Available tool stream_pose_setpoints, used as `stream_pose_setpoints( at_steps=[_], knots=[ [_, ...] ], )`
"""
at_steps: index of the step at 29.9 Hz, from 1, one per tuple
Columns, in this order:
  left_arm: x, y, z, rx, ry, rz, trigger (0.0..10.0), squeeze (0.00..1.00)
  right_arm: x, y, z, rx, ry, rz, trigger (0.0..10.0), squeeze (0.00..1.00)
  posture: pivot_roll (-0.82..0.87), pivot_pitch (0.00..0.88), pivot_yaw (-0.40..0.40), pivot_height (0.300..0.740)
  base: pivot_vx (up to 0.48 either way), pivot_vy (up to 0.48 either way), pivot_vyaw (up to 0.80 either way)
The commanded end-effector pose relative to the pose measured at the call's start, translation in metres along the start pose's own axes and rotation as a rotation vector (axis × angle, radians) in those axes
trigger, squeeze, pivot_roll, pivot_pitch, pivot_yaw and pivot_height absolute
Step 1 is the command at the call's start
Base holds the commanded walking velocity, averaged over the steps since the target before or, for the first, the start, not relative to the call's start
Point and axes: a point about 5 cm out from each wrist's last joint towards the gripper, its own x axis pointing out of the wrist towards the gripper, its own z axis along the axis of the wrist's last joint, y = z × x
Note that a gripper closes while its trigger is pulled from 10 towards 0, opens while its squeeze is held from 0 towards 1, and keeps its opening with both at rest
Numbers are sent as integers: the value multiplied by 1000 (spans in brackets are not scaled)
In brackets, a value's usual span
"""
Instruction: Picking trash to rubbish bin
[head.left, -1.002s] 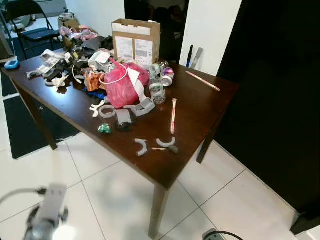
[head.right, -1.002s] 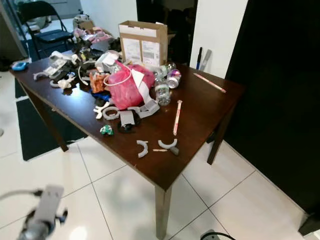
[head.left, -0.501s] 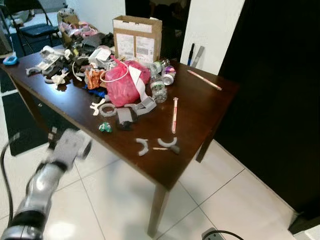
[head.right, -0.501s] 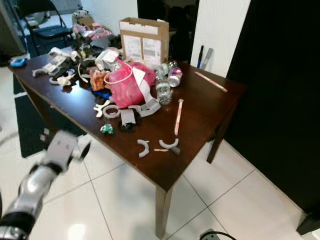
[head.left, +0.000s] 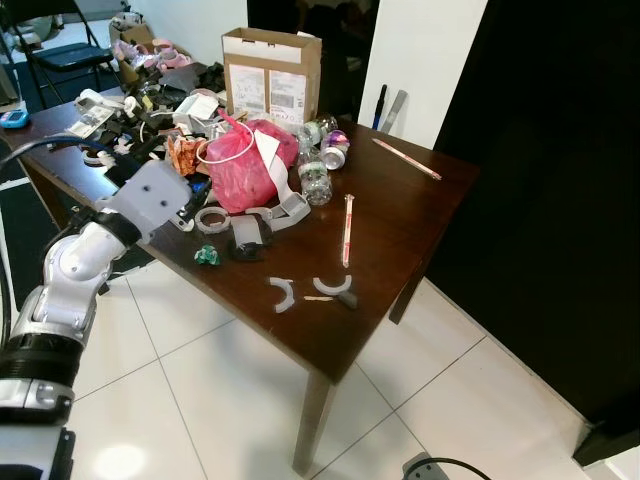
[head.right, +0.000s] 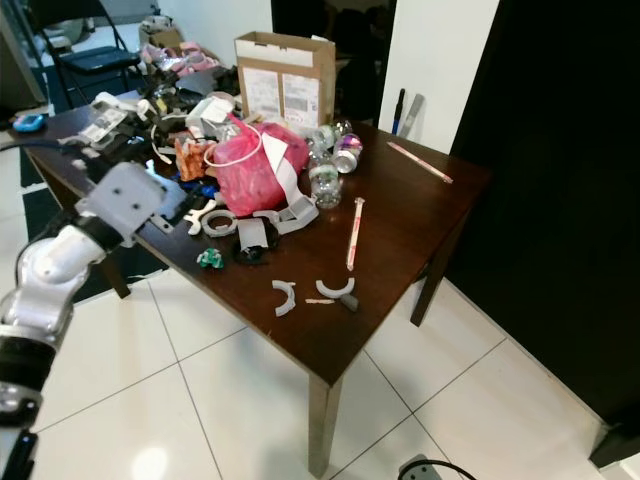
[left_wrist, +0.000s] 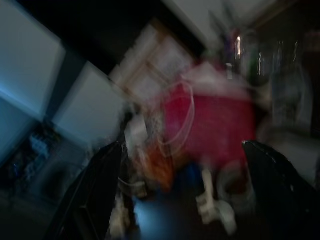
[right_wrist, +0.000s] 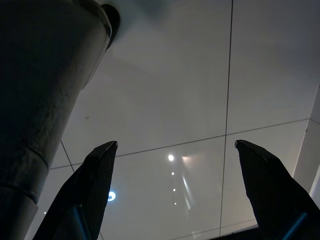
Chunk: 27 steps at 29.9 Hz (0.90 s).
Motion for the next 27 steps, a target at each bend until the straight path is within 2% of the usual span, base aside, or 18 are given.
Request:
stream_pose_setpoints(
  at_steps=[1,2,5,10,11,12,13,14,15,16,17,18,19,20,23,26,27],
  knots=[
    [-3,-3,-20,16,124,-30,10000,0,0,-1,-6,0,19,-1,10000,0,172,66,-45,740,0,0,0],
    [-3,-7,-33,-49,189,-9,10000,0,0,-1,-7,0,21,1,10000,0,163,65,-46,740,0,0,0],
    [-2,-18,-50,-139,292,6,10000,0,0,0,-10,0,26,3,10000,0,159,66,-50,740,0,0,0],
    [2,-24,-53,-185,320,13,10000,0,0,-1,-12,-1,30,3,10000,0,154,70,-50,740,0,0,0],
    [12,-25,-41,-376,188,93,10000,0,-1,-2,-14,-1,35,-2,10000,0,142,74,-47,740,0,0,0],
    [15,-25,-38,-475,139,125,10000,0,-1,-3,-14,0,37,-4,10000,0,142,74,-47,740,0,0,0],
    [15,-25,-38,-475,139,125,10000,0,-1,-3,-14,0,37,-4,10000,0,142,74,-47,740,0,0,0],
    [17,-26,-37,-536,109,144,10000,0,-1,-3,-15,0,38,-5,10000,0,142,74,-47,740,0,0,0],
    [19,-25,-36,-684,71,188,10000,0,-1,-4,-16,1,39,-6,10000,0,132,82,-45,740,0,0,0],
    [19,-25,-36,-684,71,188,10000,0,-1,-4,-16,1,39,-6,10000,0,132,82,-45,740,0,0,0],
    [21,-27,-37,-898,14,221,10000,0,-1,-4,-17,3,42,-7,10000,0,128,83,-45,740,0,0,0],
    [21,-27,-37,-898,14,221,10000,0,-1,-4,-17,3,42,-7,10000,0,128,83,-45,740,0,0,0],
    [23,-34,-36,-1060,-43,203,10000,0,-1,-4,-19,5,44,-7,10000,0,127,89,-47,740,0,0,0],
    [24,-37,-36,-1103,-61,194,10000,0,-1,-3,-19,5,45,-7,10000,0,127,89,-47,740,0,0,0],
    [25,-43,-35,-1138,-74,170,10000,0,-1,-3,-21,4,50,-5,10000,0,127,98,-50,740,0,0,0],
    [32,-64,-30,-1240,-95,68,10000,0,-1,-2,-25,-5,61,-1,10000,0,126,117,-55,740,0,0,0],
    [32,-64,-30,-1240,-95,68,10000,0,-1,-2,-25,-5,61,-1,10000,0,126,117,-55,740,0,0,0]
  ],
)
